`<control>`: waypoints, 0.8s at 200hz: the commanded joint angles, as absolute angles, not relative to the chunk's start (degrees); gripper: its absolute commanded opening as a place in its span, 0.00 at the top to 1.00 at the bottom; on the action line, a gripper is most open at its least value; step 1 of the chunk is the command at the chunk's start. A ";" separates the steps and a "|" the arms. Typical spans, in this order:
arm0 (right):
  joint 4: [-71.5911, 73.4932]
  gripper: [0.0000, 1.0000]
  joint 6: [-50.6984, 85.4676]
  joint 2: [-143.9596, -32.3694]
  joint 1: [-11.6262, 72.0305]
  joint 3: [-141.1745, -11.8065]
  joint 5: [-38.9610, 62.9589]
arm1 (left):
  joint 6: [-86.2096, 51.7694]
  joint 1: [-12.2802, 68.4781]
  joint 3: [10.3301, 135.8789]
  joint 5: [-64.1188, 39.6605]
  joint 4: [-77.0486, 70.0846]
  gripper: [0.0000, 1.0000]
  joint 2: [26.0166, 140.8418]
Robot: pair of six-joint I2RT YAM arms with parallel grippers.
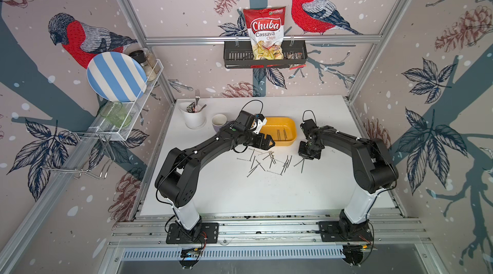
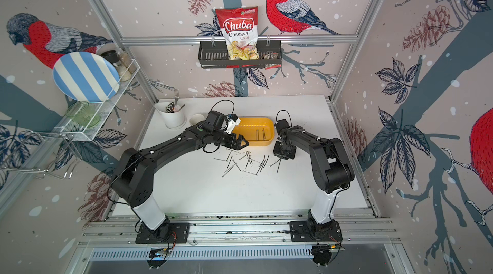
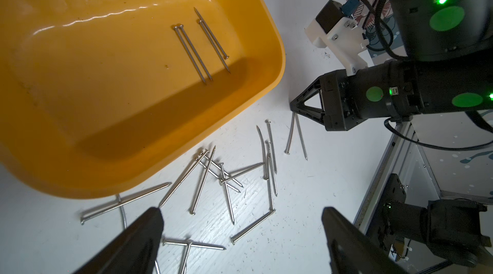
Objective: Put the nails on the desktop into the storage box
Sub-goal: Pick up the nail from the center of the board, then place the nail in the storage box.
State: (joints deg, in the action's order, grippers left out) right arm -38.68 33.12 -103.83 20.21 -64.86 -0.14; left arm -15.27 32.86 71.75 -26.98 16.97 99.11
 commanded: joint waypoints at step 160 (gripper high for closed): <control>-53.28 0.90 30.73 -99.79 23.56 -86.81 -3.51 | -16.20 32.83 71.45 -27.61 14.74 0.05 99.56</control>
